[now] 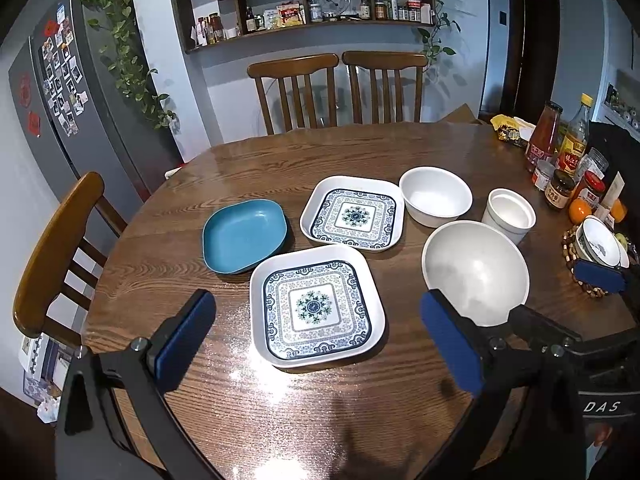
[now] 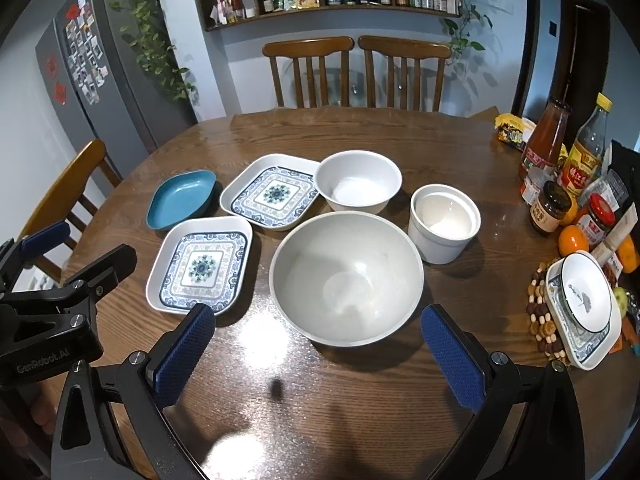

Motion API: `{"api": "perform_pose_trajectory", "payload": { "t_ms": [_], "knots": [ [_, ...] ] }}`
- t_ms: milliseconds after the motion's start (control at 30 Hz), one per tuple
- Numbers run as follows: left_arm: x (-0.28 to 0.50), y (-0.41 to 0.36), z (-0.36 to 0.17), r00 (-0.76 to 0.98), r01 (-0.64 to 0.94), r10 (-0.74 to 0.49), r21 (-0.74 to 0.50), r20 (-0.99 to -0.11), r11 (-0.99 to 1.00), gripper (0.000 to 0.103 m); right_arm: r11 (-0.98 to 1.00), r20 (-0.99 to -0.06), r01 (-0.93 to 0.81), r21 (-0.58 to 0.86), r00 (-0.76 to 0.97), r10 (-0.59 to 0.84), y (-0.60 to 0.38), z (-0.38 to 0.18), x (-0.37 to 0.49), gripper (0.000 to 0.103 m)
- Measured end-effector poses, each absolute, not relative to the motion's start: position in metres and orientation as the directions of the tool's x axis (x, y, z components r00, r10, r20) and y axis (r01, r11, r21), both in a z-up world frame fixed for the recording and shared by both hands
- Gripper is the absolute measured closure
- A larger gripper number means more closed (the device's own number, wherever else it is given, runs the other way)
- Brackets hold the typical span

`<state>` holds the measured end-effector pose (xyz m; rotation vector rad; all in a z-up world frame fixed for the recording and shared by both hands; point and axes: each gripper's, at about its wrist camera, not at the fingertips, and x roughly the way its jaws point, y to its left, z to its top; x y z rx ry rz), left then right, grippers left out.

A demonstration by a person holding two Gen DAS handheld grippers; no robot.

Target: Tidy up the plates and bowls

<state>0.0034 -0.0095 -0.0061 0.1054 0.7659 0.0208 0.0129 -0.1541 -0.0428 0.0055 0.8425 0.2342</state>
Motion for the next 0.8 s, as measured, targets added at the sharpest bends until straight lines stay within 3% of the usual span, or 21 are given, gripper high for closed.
{"api": "perform_pose_trajectory", "payload": {
  "t_ms": [800],
  "knots": [
    [0.0086,-0.0127,-0.0119,0.705,0.035,0.05,0.105,-0.707,0.994,0.001,0.974,-0.741,-0.203,0.096,0.639,0.206,-0.1557,-0.0474,0.0145,0.0]
  ]
}}
